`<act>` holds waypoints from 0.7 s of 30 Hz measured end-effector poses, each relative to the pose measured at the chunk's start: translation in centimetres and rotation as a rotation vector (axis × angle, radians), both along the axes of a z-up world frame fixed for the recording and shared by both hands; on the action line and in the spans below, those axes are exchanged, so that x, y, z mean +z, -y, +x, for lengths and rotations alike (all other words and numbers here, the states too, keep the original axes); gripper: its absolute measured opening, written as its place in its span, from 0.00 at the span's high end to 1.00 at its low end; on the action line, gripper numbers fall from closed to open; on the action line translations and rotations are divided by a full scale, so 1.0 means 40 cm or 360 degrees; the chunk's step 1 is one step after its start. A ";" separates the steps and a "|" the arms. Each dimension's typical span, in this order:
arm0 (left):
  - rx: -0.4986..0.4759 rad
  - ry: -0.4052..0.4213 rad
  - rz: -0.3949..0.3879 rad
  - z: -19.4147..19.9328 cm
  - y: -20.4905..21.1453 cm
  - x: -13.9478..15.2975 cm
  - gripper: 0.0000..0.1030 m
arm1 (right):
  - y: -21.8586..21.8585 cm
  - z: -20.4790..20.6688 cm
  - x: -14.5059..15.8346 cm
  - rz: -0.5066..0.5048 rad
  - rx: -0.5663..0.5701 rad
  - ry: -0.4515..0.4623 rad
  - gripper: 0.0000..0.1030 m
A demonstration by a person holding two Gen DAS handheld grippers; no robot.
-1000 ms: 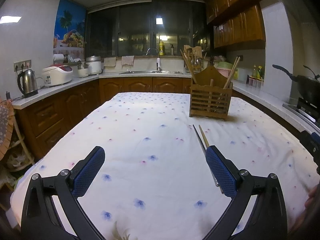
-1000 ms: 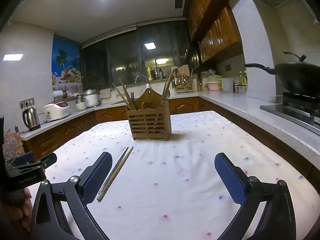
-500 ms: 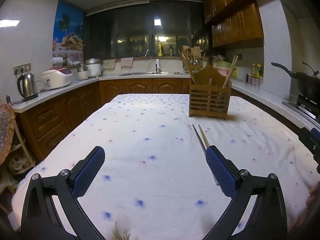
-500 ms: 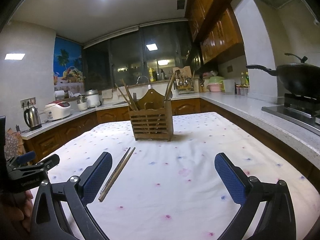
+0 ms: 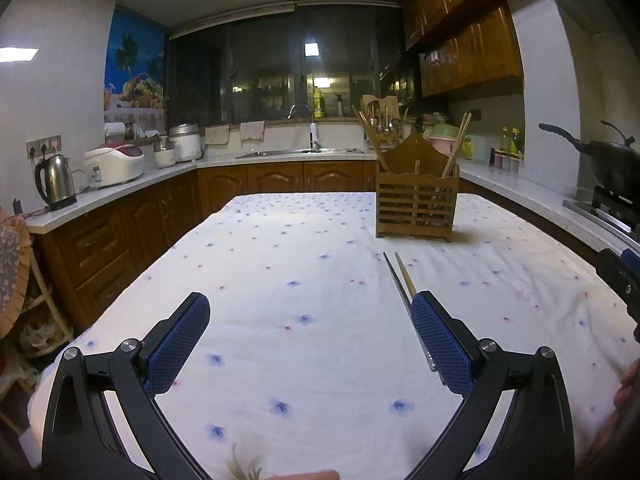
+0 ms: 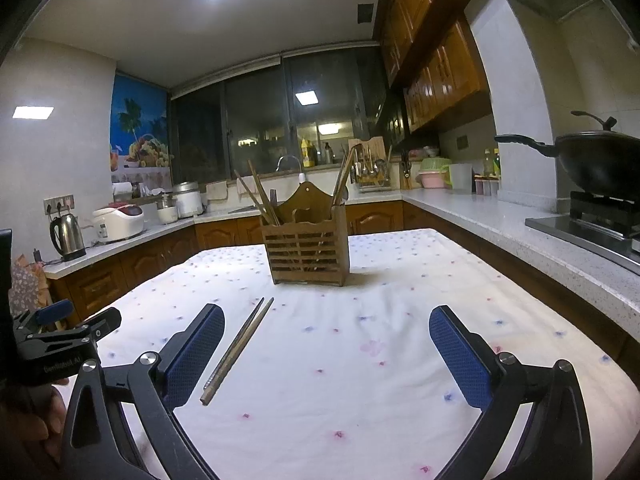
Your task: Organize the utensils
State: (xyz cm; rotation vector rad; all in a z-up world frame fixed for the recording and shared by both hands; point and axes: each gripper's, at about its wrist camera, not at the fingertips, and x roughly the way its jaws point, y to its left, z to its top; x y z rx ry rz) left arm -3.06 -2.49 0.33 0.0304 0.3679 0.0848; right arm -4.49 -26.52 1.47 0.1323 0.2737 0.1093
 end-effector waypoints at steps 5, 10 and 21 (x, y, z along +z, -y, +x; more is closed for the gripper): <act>-0.0007 0.0008 0.0005 -0.001 0.004 0.004 0.00 | -0.002 0.000 0.002 -0.0005 0.0003 0.0009 0.00; -0.0012 0.0009 0.0014 -0.002 0.010 0.003 0.00 | -0.003 0.000 0.002 0.0001 0.0003 0.0009 0.00; -0.0010 0.0010 0.0015 -0.002 0.010 0.003 0.00 | -0.004 -0.003 0.003 0.0000 0.0004 0.0013 0.00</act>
